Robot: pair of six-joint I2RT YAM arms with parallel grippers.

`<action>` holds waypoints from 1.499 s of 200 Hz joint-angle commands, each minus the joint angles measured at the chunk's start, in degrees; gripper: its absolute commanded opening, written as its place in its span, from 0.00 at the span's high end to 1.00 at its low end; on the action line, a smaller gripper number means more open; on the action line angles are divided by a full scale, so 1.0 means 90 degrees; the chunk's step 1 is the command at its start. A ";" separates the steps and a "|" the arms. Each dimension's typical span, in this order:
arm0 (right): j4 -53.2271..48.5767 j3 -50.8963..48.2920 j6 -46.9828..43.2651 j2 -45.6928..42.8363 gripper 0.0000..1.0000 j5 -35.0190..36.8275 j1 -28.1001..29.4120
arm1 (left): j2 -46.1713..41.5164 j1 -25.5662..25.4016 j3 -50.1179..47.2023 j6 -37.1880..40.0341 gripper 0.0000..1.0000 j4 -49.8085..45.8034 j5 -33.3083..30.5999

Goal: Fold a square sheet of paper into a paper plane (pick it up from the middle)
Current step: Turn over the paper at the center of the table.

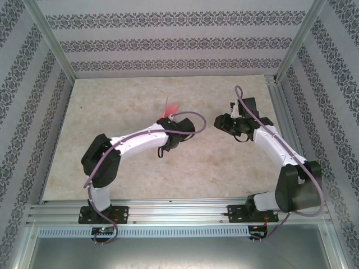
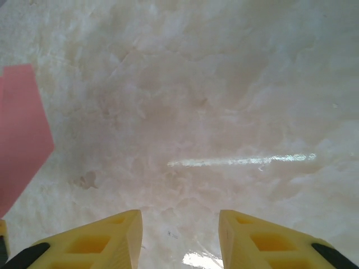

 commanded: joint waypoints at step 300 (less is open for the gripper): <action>0.0063 -0.2061 0.1043 -0.1286 0.48 0.0076 0.0710 | -0.1159 0.0342 -0.1570 0.0681 0.21 0.3531 0.6879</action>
